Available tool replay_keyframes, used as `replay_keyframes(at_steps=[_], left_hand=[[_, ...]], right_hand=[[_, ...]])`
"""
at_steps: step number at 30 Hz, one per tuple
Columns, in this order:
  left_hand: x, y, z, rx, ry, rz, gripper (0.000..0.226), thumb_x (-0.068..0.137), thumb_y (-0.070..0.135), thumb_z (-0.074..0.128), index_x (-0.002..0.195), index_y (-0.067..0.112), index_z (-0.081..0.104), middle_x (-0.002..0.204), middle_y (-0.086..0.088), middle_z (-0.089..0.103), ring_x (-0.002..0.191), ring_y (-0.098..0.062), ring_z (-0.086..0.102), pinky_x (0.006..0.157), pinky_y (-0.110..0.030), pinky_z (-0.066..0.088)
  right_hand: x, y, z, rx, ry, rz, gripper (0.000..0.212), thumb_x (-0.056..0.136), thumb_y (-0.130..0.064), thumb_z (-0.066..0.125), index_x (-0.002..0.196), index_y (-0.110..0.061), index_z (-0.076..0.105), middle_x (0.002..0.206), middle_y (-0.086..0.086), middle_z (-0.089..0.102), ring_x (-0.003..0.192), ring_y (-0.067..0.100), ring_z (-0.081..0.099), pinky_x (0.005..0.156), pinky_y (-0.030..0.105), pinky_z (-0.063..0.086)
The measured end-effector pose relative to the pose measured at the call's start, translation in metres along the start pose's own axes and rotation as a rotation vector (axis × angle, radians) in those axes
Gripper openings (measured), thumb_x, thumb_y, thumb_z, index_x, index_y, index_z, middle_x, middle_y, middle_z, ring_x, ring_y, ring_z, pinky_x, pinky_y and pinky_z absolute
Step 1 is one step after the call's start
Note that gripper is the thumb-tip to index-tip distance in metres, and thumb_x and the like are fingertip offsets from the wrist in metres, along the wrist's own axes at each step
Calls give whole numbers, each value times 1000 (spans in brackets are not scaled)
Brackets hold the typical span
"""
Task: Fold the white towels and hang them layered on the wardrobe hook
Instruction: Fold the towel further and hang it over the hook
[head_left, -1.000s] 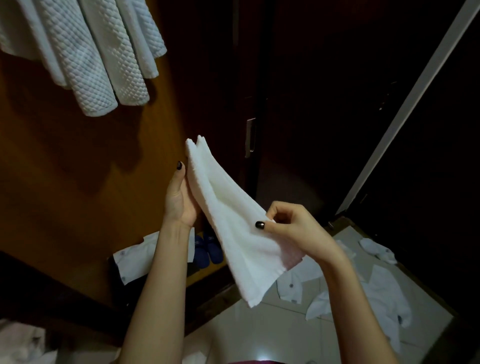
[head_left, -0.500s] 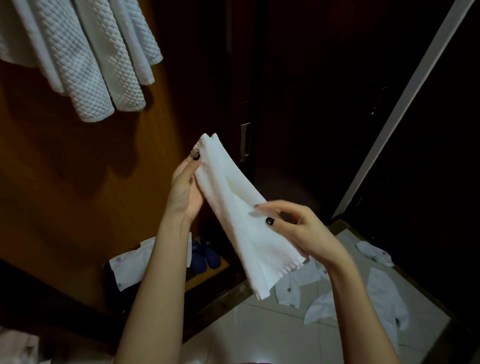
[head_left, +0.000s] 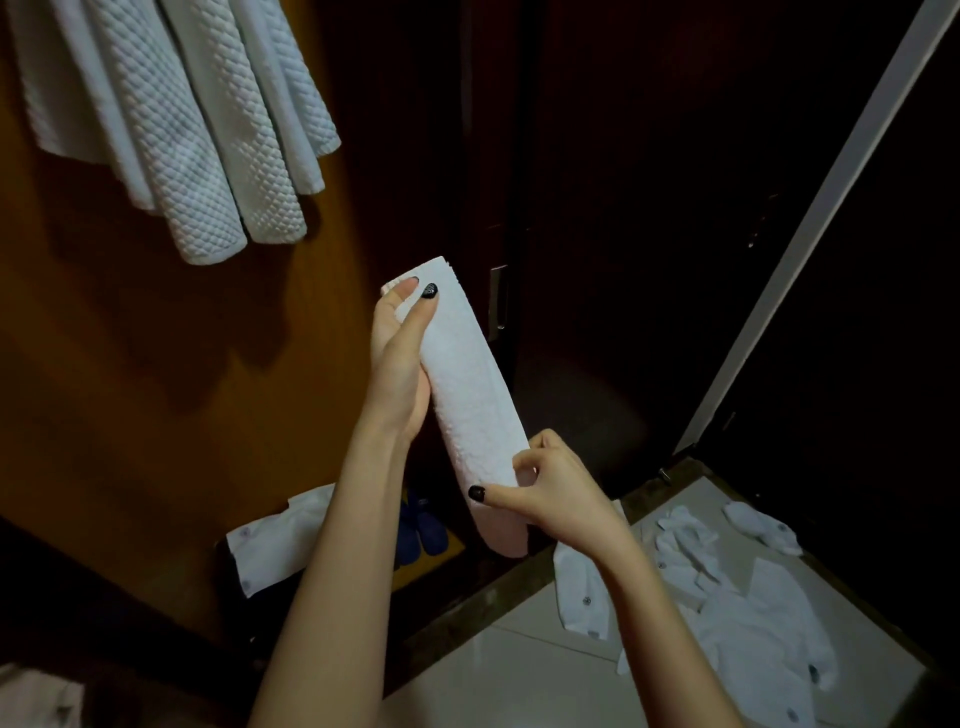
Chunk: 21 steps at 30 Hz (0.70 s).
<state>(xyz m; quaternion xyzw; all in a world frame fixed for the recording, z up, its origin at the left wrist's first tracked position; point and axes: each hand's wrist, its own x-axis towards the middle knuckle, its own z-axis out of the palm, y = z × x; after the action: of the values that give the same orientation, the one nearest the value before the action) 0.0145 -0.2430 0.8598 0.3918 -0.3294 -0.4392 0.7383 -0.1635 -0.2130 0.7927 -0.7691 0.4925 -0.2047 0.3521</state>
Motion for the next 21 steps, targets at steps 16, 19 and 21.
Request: replay_keyframes(at_steps=[16,19,21], left_hand=[[30,-2,-33,382,55,105,35,98,19,57,129,22,42,127,-7,54,109,-14,58,71,-15,49],[30,-9,-36,378,80,88,35,98,19,57,130,21,42,124,-3,54,103,-8,58,67,-12,49],[31,-11,-38,366,89,78,35,98,20,57,129,24,41,121,0,54,102,-7,58,66,-11,49]], right_hand=[[-5,3,-11,338,126,-32,43,104,-30,45,63,-19,39,49,-15,33,47,1,30,50,20,24],[-2,9,-9,287,173,-15,40,102,-31,47,66,-16,41,57,-12,35,51,2,31,52,24,25],[-3,13,-10,295,178,-11,36,99,-30,56,69,-12,48,62,-6,41,53,1,34,52,22,28]])
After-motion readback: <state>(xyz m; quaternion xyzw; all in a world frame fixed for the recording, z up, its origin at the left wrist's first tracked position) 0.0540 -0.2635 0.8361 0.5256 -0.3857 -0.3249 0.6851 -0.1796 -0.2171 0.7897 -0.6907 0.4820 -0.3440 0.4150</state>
